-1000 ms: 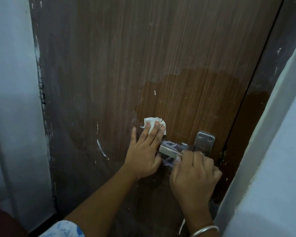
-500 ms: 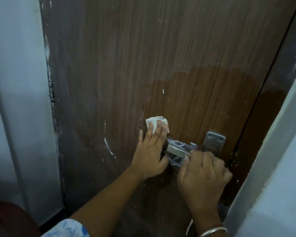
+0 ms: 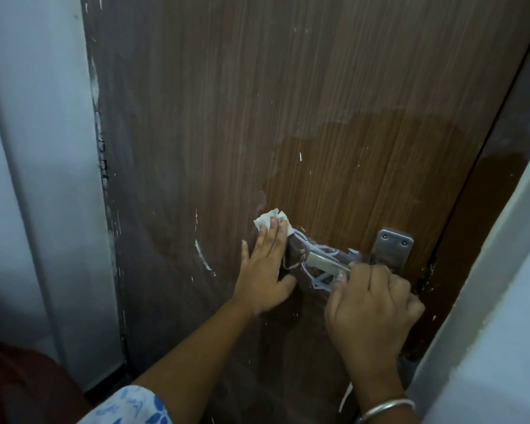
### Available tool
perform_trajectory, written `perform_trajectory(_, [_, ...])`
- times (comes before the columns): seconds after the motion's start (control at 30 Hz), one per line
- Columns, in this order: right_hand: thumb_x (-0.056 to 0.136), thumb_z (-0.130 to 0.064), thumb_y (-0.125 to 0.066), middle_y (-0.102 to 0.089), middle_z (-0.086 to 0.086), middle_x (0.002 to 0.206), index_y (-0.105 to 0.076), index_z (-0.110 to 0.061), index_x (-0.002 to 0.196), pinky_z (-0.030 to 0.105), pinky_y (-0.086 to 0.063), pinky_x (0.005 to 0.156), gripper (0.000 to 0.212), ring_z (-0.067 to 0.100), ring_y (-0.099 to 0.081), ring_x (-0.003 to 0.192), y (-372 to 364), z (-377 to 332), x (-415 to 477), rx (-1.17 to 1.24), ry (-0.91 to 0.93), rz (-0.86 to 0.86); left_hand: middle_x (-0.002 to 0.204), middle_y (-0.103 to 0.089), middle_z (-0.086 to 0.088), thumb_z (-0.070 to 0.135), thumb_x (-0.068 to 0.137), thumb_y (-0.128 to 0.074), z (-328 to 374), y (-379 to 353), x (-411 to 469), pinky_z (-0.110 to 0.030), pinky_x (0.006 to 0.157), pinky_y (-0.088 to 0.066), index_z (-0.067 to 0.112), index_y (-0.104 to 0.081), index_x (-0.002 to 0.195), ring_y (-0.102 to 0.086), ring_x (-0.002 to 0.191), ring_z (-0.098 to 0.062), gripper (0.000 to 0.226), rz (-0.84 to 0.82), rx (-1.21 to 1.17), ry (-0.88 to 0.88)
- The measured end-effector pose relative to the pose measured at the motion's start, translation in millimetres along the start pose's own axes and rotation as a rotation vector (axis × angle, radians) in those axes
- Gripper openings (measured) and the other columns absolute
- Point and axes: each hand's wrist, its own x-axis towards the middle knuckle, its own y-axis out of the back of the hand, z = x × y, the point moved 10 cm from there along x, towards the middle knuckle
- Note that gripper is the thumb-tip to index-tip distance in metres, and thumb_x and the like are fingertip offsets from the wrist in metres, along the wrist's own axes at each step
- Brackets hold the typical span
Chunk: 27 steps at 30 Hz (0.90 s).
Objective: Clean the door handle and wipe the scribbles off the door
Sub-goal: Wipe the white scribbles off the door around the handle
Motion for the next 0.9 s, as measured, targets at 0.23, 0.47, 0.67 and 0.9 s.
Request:
perform_trajectory(0.23, [0.084, -0.03, -0.043, -0.052, 0.012, 0.081, -0.051, -0.011, 0.088, 0.04, -0.034, 0.069, 0.021, 0.031, -0.046, 0.079, 0, 0, 0, 0.002, 0.007, 0.013, 0.155, 0.024, 0.007, 0.029, 0.076, -0.058, 5, -3, -2, -0.045, 0.109, 0.016, 0.025, 0.018, 0.147, 0.024, 0.142, -0.018, 0.104, 0.019, -0.045, 0.051])
perform_trajectory(0.47, [0.084, -0.029, -0.047, -0.052, 0.014, 0.082, -0.052, -0.01, 0.089, 0.041, -0.034, 0.07, 0.02, 0.031, -0.045, 0.079, -1, 0, 0, 0.011, -0.019, 0.011, 0.151, 0.03, 0.006, 0.037, 0.072, -0.054, 14, -10, -6, -0.045, 0.11, 0.014, 0.024, 0.021, 0.145, 0.026, 0.14, -0.021, 0.106, -0.007, 0.039, 0.005])
perform_trajectory(0.67, [0.083, -0.028, -0.046, -0.054, 0.014, 0.082, -0.053, -0.009, 0.088, 0.041, -0.036, 0.07, 0.021, 0.032, -0.049, 0.078, 2, -1, 0, 0.008, -0.006, 0.023, 0.147, 0.039, 0.012, 0.041, 0.073, -0.053, 22, -23, -12, -0.048, 0.113, 0.013, 0.03, 0.03, 0.14, 0.032, 0.138, -0.017, 0.108, -0.054, 0.149, -0.128])
perform_trajectory(0.9, [0.084, -0.03, -0.043, -0.054, 0.014, 0.082, -0.053, -0.01, 0.087, 0.04, -0.035, 0.069, 0.023, 0.032, -0.049, 0.08, 2, -1, 1, 0.008, 0.003, 0.022, 0.15, 0.032, 0.015, 0.064, 0.075, -0.043, 26, -22, -8, -0.036, 0.109, 0.018, 0.031, 0.026, 0.142, 0.031, 0.139, -0.01, 0.101, 0.104, -0.137, 0.044])
